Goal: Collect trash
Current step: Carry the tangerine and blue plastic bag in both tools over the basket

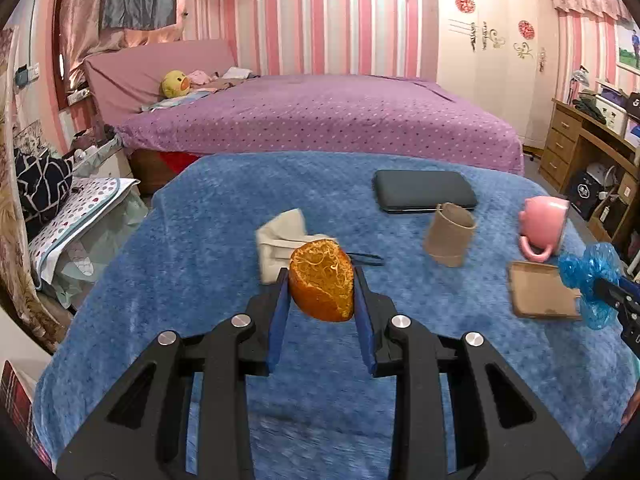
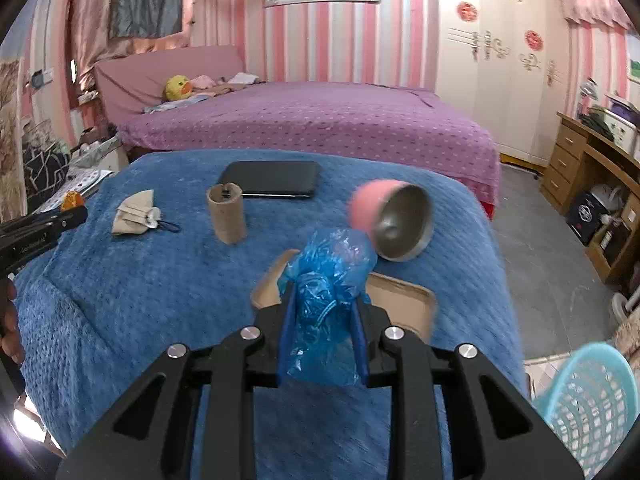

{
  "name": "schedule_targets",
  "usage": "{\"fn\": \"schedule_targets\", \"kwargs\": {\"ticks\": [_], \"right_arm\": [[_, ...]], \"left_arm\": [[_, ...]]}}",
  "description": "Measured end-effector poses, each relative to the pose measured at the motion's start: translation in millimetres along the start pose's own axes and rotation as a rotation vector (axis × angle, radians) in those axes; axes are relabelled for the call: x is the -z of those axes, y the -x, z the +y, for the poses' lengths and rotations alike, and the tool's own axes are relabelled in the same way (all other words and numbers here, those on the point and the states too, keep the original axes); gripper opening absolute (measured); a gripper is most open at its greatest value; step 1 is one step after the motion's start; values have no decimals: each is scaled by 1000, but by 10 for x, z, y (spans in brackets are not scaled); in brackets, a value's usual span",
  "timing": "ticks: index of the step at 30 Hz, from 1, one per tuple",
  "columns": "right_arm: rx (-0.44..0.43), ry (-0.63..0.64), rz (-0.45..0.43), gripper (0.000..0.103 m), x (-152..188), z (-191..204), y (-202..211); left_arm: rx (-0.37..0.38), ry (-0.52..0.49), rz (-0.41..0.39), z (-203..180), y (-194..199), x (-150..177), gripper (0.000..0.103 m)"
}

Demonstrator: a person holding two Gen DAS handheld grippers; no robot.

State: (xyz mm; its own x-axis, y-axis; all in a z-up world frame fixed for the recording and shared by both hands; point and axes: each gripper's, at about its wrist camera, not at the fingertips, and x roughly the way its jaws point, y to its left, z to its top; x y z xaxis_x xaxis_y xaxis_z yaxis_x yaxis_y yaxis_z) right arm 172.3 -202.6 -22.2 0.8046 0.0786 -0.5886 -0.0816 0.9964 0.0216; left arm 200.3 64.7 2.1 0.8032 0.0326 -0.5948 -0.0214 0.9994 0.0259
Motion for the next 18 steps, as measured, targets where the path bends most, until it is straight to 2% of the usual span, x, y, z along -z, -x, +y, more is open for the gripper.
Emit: {"fn": "schedule_targets", "kwargs": {"ticks": [11, 18], "right_arm": [[81, -84, -54, 25, 313, -720, 464], [114, -137, -91, 25, 400, -1081, 683]], "left_arm": [[42, -17, -9, -678, 297, 219, 29], [76, -90, -1, -1174, 373, 354, 29]]}}
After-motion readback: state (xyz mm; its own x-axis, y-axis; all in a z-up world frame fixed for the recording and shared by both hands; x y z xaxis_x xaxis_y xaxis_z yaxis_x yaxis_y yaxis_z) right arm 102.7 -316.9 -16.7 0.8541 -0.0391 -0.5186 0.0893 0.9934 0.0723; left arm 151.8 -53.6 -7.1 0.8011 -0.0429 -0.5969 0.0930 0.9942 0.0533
